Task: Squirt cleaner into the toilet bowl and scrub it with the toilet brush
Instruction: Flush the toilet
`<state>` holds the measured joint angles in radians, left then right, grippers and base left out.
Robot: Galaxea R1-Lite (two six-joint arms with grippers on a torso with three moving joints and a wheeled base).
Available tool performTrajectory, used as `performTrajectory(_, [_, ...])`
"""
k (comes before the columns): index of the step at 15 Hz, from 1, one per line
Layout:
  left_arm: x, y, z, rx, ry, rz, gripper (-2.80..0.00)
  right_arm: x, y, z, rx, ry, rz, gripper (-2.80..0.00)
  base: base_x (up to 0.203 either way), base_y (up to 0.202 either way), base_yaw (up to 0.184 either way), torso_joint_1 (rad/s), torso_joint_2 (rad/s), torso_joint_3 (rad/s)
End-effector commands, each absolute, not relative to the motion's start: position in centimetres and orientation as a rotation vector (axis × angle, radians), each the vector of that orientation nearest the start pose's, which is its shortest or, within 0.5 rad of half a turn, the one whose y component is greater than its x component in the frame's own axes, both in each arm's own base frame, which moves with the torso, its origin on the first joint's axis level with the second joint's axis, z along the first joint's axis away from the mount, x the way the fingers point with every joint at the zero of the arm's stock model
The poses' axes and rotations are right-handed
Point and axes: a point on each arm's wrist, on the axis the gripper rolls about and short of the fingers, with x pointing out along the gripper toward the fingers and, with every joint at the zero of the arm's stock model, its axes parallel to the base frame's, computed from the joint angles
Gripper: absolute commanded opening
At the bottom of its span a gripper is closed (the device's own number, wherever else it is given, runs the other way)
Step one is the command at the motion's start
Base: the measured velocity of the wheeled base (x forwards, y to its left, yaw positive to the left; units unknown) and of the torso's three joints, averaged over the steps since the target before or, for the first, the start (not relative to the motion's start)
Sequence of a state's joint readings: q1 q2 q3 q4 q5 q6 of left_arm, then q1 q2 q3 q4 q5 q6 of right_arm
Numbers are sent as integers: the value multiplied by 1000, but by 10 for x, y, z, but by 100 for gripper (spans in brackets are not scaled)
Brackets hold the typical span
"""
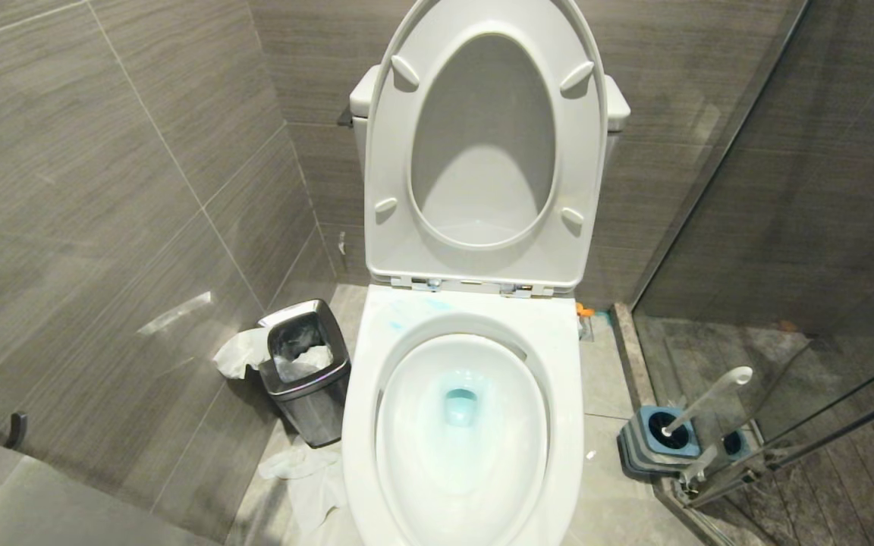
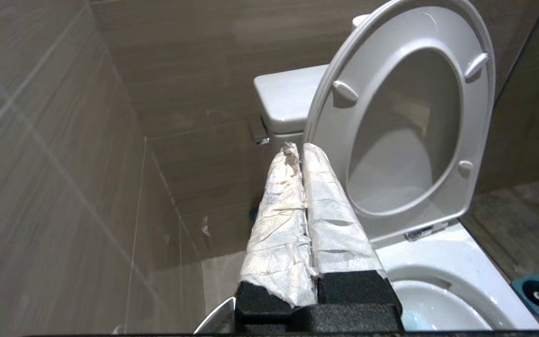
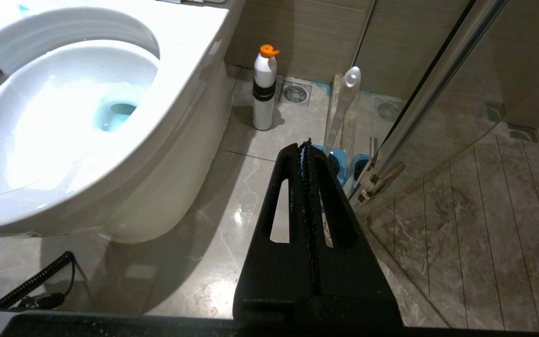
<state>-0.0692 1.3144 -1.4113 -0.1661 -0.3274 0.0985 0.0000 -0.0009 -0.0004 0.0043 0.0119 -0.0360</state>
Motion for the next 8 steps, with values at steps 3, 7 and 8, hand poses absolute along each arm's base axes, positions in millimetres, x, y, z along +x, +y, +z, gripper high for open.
performTrajectory(3, [279, -47, 397, 98, -200, -293, -280, -23, 0, 75, -37, 3, 12, -280, 0, 0, 0, 0, 0, 0])
performTrajectory(7, [310, -64, 395, 82, -194, -208, -280, -23, 0, 75, -37, 4, 12, -280, 0, 0, 0, 0, 0, 0])
performTrajectory(8, [313, -64, 396, 81, -201, -205, -280, -23, 0, 75, -37, 4, 12, -280, 0, 0, 0, 0, 0, 0])
